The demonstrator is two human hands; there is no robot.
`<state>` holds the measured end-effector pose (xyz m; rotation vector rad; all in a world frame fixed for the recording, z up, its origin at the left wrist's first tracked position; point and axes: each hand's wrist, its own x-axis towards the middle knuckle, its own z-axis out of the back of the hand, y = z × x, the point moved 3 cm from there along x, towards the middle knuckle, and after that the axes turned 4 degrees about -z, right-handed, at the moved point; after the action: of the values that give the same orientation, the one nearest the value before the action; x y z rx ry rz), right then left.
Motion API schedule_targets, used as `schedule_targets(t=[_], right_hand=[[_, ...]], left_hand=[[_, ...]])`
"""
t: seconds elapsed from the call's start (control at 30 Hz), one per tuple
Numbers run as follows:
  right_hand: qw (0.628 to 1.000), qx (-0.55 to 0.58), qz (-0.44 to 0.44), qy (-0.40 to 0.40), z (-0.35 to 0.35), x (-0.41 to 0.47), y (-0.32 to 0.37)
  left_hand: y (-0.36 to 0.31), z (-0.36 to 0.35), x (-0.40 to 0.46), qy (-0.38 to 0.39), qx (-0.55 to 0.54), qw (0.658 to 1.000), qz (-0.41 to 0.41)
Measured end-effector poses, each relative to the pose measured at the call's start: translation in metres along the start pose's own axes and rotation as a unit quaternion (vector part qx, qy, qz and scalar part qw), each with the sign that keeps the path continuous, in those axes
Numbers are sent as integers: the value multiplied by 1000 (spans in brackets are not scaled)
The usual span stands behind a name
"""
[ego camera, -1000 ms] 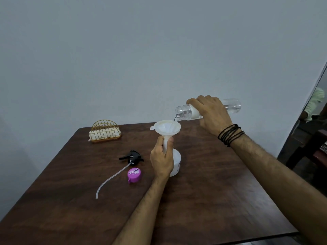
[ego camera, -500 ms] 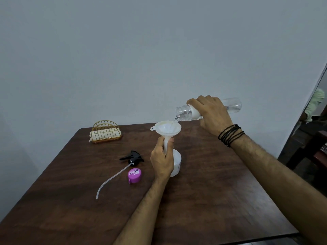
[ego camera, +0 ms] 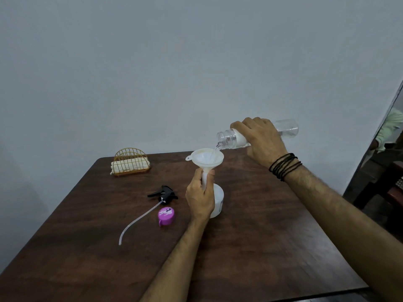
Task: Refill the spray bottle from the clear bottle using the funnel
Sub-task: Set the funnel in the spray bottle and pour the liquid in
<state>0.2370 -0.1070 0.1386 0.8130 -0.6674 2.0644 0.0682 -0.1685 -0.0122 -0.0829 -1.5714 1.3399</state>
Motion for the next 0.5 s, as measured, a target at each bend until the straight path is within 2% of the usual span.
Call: schedule_targets(t=[0.5], right_hand=[[1000,-7,5,-3,0,3,2]], left_hand=[[-3,0,-1,0,-3,1000,2]])
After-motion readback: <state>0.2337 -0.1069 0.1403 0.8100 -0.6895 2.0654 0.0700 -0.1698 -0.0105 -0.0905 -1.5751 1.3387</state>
